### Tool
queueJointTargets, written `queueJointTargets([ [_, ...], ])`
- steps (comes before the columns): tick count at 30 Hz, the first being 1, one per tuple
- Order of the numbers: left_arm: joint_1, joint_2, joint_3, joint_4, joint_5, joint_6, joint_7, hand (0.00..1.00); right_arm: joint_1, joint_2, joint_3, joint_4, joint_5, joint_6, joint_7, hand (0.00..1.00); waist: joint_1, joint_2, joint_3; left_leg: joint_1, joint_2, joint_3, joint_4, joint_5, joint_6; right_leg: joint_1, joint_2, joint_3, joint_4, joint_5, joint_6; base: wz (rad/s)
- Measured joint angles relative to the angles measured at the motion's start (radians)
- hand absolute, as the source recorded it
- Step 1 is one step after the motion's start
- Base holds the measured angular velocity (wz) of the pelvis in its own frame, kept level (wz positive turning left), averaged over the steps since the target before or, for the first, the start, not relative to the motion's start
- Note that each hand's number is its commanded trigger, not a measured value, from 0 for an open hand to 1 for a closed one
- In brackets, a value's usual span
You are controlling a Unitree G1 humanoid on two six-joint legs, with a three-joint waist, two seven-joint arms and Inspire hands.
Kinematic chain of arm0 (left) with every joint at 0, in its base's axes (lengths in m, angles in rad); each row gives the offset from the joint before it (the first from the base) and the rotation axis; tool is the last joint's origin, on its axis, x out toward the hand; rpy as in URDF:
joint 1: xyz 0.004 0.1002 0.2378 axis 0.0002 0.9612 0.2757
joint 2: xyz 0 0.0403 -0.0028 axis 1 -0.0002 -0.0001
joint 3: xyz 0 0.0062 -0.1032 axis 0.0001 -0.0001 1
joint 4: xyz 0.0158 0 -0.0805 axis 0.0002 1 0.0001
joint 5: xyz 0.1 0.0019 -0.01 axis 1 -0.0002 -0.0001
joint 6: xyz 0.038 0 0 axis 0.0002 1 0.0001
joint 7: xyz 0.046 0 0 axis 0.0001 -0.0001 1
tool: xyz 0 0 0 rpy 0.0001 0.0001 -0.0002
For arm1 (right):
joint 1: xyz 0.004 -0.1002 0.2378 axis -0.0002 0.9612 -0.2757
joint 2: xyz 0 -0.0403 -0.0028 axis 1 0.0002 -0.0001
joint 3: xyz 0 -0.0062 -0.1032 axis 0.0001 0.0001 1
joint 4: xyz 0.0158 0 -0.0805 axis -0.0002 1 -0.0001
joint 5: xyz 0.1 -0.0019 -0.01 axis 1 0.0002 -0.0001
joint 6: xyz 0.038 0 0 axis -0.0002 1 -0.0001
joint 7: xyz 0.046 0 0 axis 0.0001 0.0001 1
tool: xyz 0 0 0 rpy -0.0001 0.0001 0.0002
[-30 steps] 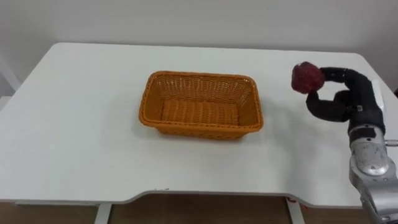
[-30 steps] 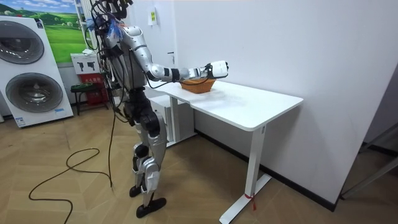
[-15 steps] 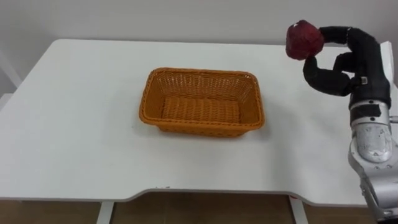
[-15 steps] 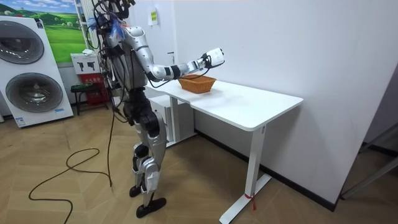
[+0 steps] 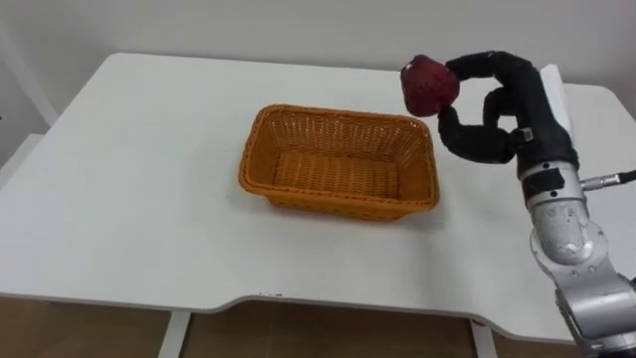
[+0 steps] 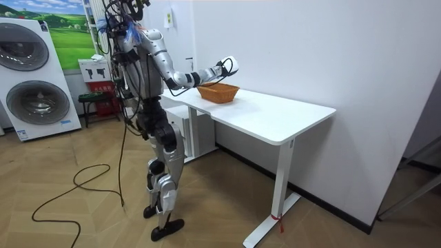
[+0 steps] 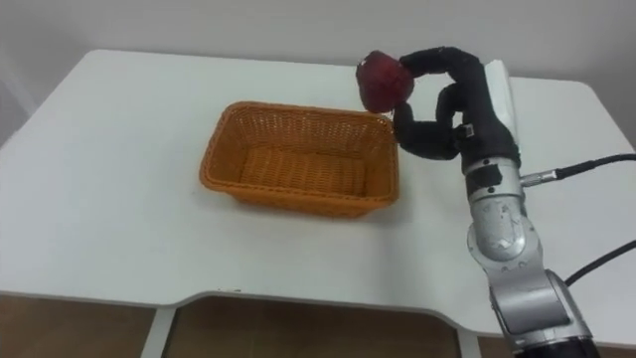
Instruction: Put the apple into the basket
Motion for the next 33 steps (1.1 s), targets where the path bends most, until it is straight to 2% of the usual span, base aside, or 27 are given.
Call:
queueJointTargets([
  [8,-0.004,-0.002,-0.008,0.021,-0.004,0.0,-0.008,0.0,0.001,0.042,0.015,-0.09,-0.058,-0.002,0.02,0.0,0.002,0.008,0.0054,-0.005,0.0,-0.001,0.001,0.0,0.0,0.002,0.0,-0.007,-0.001,0.0,0.0,0.0],
  [15,-0.006,-0.005,-0.009,0.019,-0.004,-0.003,-0.009,0.0,0.002,0.048,0.054,-0.09,-0.076,-0.002,0.029,0.0,-0.001,0.009,0.0051,-0.007,0.0,-0.002,0.0,0.0,0.0,0.001,0.0,-0.01,0.0,0.0,0.0,0.0],
  [19,-0.007,-0.006,-0.009,0.017,-0.004,-0.005,-0.009,0.0,0.003,0.062,0.054,-0.09,-0.092,-0.001,0.035,0.0,-0.003,0.007,0.0034,-0.01,-0.001,-0.003,0.002,0.0,0.0,0.0,0.0,-0.011,-0.001,0.0,0.0,0.0],
  [24,-0.005,-0.006,-0.008,0.013,-0.004,-0.007,-0.006,0.0,0.003,0.062,0.053,-0.091,-0.091,-0.002,0.035,0.0,-0.009,-0.001,-0.0025,-0.011,-0.001,-0.007,0.003,0.0,0.0,0.002,0.0,-0.013,-0.002,0.0,0.0,0.01],
  [26,-0.003,-0.005,-0.009,0.011,-0.004,-0.009,0.002,0.0,0.003,0.062,0.052,-0.092,-0.087,-0.002,0.035,0.0,-0.024,-0.005,-0.005,-0.011,-0.002,-0.007,0.005,0.0,0.0,0.003,-0.001,-0.02,-0.002,0.0,0.0,0.07],
  [31,0.013,-0.001,-0.027,0.014,-0.005,-0.011,0.003,0.0,0.003,0.062,0.043,-0.092,-0.05,-0.002,-0.002,0.0,-0.049,-0.004,-0.0026,-0.008,-0.002,-0.008,0.007,0.0,0.0,0.008,-0.004,-0.033,-0.001,0.0,0.0,0.01],
  [32,0.011,-0.001,-0.029,0.021,-0.006,-0.014,0.003,0.0,0.004,0.061,0.033,-0.091,-0.033,-0.005,-0.015,0.0,-0.054,-0.002,0.0021,0.002,-0.001,-0.008,0.005,0.0,0.0,0.015,-0.004,-0.032,-0.002,0.0,0.0,0.0],
  [33,0.014,-0.001,-0.024,0.021,-0.005,-0.016,0.003,0.0,0.011,0.061,0.008,-0.091,-0.006,-0.017,-0.024,0.0,-0.055,0.0,0.0029,0.003,0.0,-0.009,0.003,0.0,0.0,0.015,-0.003,-0.031,-0.002,0.0,0.0,-0.03],
])
